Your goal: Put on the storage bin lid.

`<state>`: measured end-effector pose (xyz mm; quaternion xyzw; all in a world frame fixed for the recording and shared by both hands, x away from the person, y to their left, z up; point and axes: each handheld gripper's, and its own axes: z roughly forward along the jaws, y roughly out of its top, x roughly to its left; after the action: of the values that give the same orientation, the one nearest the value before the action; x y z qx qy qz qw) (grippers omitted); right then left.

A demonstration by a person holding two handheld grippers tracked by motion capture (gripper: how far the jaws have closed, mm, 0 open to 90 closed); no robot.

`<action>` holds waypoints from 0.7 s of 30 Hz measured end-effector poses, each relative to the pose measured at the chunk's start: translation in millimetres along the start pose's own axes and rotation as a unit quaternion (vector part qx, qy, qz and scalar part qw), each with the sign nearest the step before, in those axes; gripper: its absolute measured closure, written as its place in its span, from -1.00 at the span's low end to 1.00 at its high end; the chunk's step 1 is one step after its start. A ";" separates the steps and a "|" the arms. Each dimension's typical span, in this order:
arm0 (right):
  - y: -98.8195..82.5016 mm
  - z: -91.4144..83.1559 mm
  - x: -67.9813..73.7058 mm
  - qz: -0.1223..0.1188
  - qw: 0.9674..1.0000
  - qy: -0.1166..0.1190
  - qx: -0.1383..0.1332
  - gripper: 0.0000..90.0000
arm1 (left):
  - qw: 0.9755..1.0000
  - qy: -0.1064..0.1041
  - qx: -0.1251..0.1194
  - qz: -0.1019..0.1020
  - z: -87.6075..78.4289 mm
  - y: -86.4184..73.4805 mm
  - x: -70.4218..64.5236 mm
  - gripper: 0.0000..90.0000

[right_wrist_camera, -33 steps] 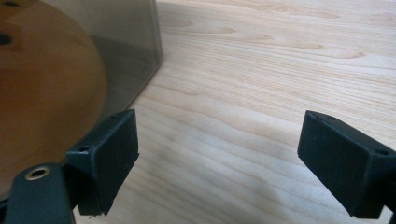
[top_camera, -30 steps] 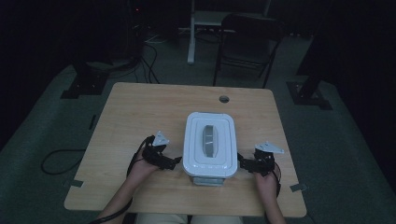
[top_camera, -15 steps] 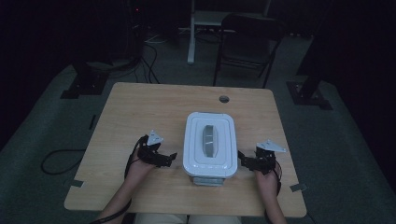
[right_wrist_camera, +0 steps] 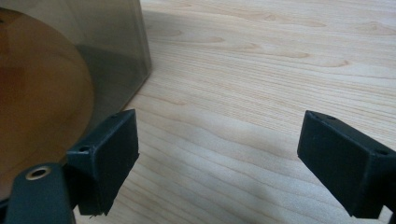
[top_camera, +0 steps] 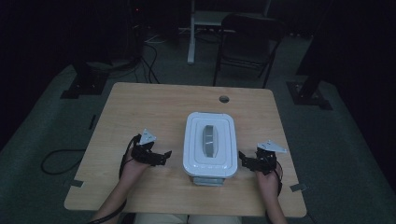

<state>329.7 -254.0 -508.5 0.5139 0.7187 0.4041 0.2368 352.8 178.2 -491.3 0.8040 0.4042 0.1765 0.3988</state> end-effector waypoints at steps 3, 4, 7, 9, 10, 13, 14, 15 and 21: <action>-0.3 -0.7 -0.7 0.000 1.000 0.000 0.001 -0.73 | 1.000 0.005 0.003 -0.002 -3.1 -1.9 2.5 -0.99; -0.6 -1.3 -1.0 0.000 1.000 0.000 0.001 -0.73 | 1.000 0.006 0.004 -0.004 -4.6 -2.9 3.3 -0.99; -1.9 -4.2 -2.0 -0.001 1.000 -0.003 -0.001 -0.73 | 1.000 0.012 0.003 -0.005 -8.4 -5.1 6.3 -0.99; -3.5 -8.4 -5.0 0.000 1.000 -0.007 -0.001 -0.73 | 1.000 0.015 0.005 -0.012 -11.3 -6.6 9.6 -0.99; -4.1 -10.0 -6.1 0.003 1.000 -0.008 -0.002 -0.73 | 1.000 0.016 0.002 -0.015 -13.0 -7.6 11.4 -0.99; -5.6 -13.3 -8.5 0.005 1.000 -0.010 -0.005 -0.73 | 1.000 0.020 0.002 -0.018 -17.3 -10.6 14.5 -0.99; -6.1 -14.8 -9.3 0.005 1.000 -0.012 -0.006 -0.73 | 1.000 0.021 0.002 -0.017 -18.2 -11.8 15.4 -0.99; -7.7 -17.6 -11.3 0.006 1.000 -0.015 -0.007 -0.73 | 1.000 0.022 0.004 -0.018 -18.8 -13.0 15.9 -0.99; -13.3 -20.2 -15.8 0.007 1.000 -0.026 0.002 -0.73 | 0.999 0.026 0.012 -0.020 -22.4 -21.0 19.0 -0.99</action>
<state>312.8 -277.5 -509.3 0.5298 0.7092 0.3908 0.2522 340.1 211.9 -494.6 0.7953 0.4328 0.1845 0.3823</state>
